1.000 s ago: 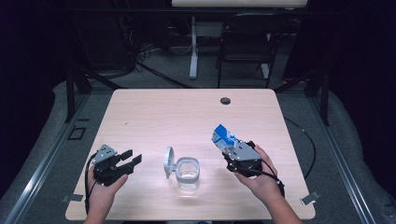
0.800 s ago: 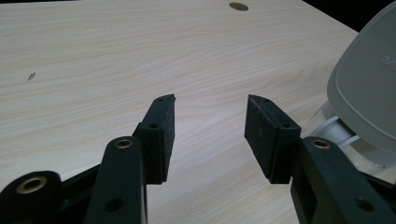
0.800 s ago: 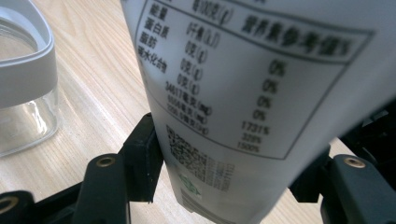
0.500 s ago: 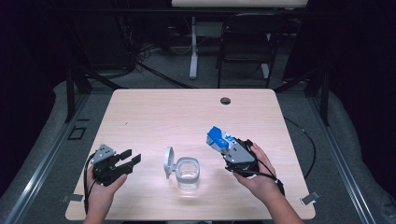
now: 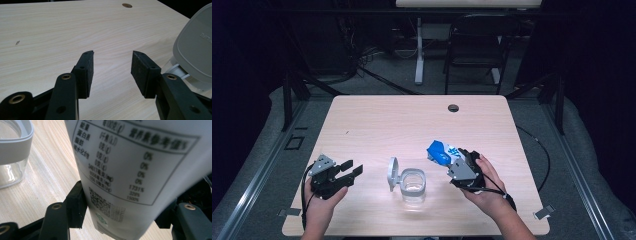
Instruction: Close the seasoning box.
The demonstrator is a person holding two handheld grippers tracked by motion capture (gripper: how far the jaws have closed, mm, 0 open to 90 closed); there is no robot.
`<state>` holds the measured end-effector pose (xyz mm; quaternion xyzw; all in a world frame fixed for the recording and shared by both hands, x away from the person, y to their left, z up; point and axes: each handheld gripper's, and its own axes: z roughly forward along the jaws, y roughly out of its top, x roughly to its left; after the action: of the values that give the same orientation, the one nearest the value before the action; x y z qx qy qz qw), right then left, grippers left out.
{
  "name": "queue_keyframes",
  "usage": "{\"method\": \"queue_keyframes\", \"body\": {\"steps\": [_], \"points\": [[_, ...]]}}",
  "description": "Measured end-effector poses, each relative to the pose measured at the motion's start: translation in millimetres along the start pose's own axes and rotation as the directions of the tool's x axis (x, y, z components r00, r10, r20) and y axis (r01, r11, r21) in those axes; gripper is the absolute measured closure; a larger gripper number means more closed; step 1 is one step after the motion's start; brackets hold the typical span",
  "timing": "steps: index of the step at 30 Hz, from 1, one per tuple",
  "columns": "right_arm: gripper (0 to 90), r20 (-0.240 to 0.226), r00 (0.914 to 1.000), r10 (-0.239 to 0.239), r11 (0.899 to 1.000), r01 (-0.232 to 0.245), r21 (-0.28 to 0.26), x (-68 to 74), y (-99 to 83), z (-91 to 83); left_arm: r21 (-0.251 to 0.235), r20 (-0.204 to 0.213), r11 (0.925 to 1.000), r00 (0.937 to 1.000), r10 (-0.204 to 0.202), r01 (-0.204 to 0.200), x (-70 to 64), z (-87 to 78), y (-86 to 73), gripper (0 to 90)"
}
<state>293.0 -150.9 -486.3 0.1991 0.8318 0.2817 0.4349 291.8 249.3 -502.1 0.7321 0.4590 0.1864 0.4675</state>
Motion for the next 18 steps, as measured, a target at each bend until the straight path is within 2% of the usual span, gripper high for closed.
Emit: {"method": "queue_keyframes", "body": {"steps": [13,15,18], "points": [[39.2,0.004,0.9987,-0.051,0.998,0.051,0.024,4.6,2.9,1.7,-0.003,-0.001,1.0000,1.0000,0.001,-0.001,-0.1,-0.4,0.2,53.2],[39.2,0.004,0.9991,-0.042,0.999,0.042,0.011,6.2,2.5,3.3,-0.002,-0.002,1.0000,1.0000,0.001,-0.001,-0.1,-0.3,0.2,53.2],[39.2,-0.001,0.9980,-0.064,0.998,0.064,0.026,6.4,3.0,3.5,-0.002,-0.002,1.0000,1.0000,0.001,-0.001,-0.1,-0.3,0.1,53.2]]}}
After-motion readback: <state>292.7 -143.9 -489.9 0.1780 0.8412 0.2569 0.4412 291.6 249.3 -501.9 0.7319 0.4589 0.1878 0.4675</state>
